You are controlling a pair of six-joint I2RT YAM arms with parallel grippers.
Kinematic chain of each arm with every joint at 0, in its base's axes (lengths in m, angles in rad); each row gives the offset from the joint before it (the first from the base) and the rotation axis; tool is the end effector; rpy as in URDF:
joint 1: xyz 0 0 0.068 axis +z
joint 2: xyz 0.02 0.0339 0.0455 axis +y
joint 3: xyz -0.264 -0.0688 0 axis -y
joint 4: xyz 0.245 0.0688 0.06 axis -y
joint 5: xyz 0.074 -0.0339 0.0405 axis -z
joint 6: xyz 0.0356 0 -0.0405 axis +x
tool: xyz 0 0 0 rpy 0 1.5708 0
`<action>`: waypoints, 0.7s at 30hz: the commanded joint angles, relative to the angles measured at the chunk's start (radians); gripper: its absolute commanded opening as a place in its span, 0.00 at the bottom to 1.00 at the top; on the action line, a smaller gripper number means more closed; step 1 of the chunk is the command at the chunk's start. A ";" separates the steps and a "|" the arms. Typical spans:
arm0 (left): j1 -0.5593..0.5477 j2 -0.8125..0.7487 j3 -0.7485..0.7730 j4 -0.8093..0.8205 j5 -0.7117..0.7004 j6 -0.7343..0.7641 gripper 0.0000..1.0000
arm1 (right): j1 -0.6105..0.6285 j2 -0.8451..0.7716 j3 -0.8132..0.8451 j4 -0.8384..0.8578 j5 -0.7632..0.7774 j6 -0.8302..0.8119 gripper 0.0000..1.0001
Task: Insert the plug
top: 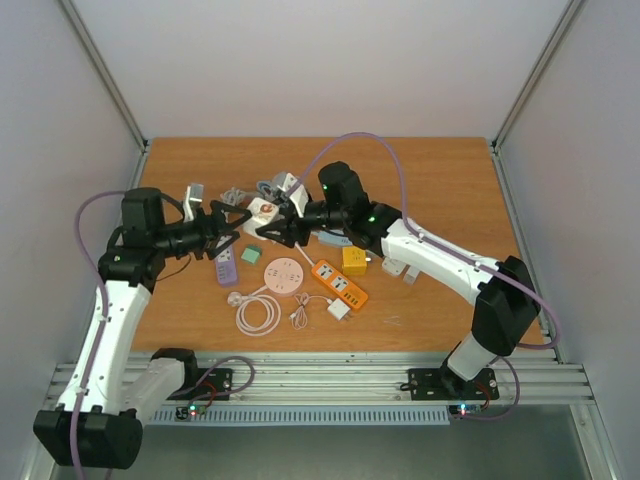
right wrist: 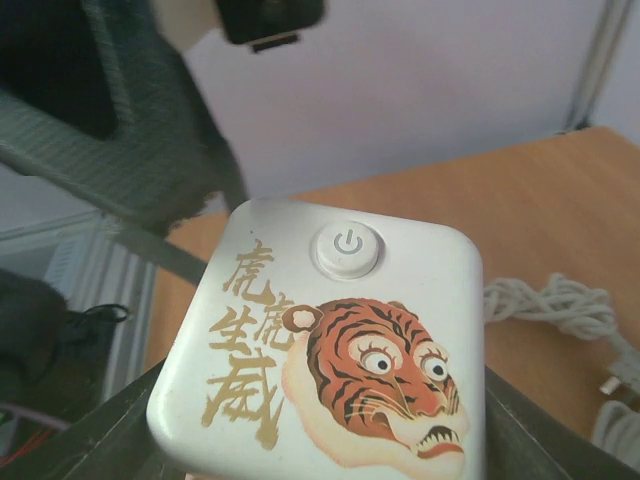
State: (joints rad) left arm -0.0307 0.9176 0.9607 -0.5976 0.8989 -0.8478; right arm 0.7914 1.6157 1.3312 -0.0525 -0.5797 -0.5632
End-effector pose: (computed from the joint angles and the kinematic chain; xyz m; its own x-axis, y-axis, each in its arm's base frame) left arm 0.1826 -0.0335 0.3430 -0.8612 -0.4405 -0.2535 0.0581 0.4103 -0.9101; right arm 0.2545 0.2853 0.3317 0.3152 -0.3165 -0.8947 -0.9345 0.0607 -0.3507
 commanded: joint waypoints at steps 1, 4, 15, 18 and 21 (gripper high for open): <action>0.008 0.041 0.061 -0.112 -0.008 0.135 0.90 | 0.005 0.015 0.095 -0.118 -0.139 -0.160 0.38; 0.008 0.058 0.086 -0.151 -0.042 0.202 0.91 | 0.006 0.040 0.139 -0.178 -0.188 -0.205 0.38; 0.008 0.046 0.031 -0.086 0.027 0.100 0.68 | 0.006 0.139 0.217 -0.168 -0.325 -0.273 0.37; 0.008 0.046 0.020 -0.078 0.033 0.090 0.59 | 0.005 0.147 0.223 -0.161 -0.312 -0.273 0.39; 0.008 0.043 0.002 -0.055 0.039 0.074 0.55 | 0.007 0.151 0.225 -0.163 -0.293 -0.272 0.43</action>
State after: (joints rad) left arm -0.0196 0.9745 0.9871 -0.7071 0.8989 -0.7528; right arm 0.7918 1.7554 1.5150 -0.2520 -0.8574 -0.8169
